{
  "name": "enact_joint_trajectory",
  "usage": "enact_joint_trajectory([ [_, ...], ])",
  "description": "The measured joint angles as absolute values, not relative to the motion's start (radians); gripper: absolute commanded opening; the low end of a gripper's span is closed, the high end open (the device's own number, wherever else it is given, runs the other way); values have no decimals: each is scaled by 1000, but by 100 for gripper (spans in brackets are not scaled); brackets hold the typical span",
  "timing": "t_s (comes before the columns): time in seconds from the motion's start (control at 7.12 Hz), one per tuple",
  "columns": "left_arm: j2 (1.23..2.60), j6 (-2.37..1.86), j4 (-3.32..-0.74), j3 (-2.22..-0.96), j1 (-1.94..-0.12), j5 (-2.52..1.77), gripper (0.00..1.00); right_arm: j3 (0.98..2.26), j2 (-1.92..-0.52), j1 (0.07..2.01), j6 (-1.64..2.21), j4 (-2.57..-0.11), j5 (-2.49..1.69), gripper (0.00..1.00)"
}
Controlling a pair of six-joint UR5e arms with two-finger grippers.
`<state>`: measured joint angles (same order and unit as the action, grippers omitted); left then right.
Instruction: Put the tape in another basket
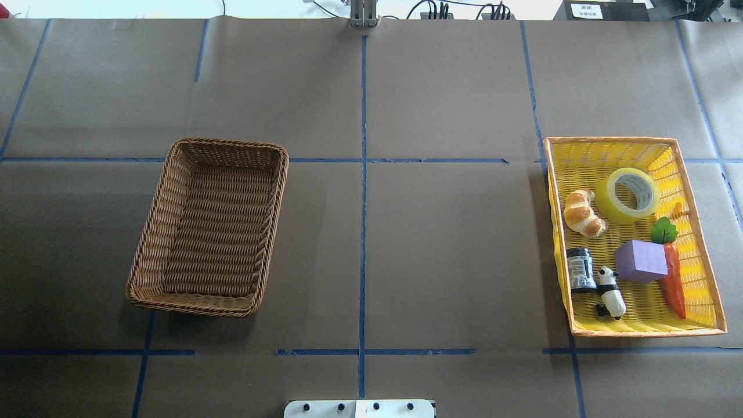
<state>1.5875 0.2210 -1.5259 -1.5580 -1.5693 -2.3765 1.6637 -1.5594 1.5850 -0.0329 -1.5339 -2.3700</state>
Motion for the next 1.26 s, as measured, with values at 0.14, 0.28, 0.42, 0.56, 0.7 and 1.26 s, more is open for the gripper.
enact_joint_trajectory([
  [0.14, 1587, 221, -1526, -1561, -1569, -2376, 100, 1656, -1551, 1577, -32, -1532, -2382, 100],
  [0.28, 1587, 221, -1526, -1564, -1569, -2376, 100, 1652, -1548, 1566, -23, -1530, -2406, 100],
  [0.42, 1588, 215, -1526, -1572, -1569, -2376, 100, 1659, -1546, 1546, 3, -1519, -2423, 100],
  [0.56, 1587, 195, -1526, -1588, -1569, -2375, 100, 1672, -1543, 1505, 63, -1484, -2430, 100],
  [0.7, 1587, 172, -1525, -1604, -1569, -2375, 100, 1677, -1541, 1449, 161, -1418, -2431, 100],
  [1.26, 1587, 151, -1526, -1619, -1560, -2378, 100, 1663, -1539, 1244, 488, -1228, -2362, 100],
])
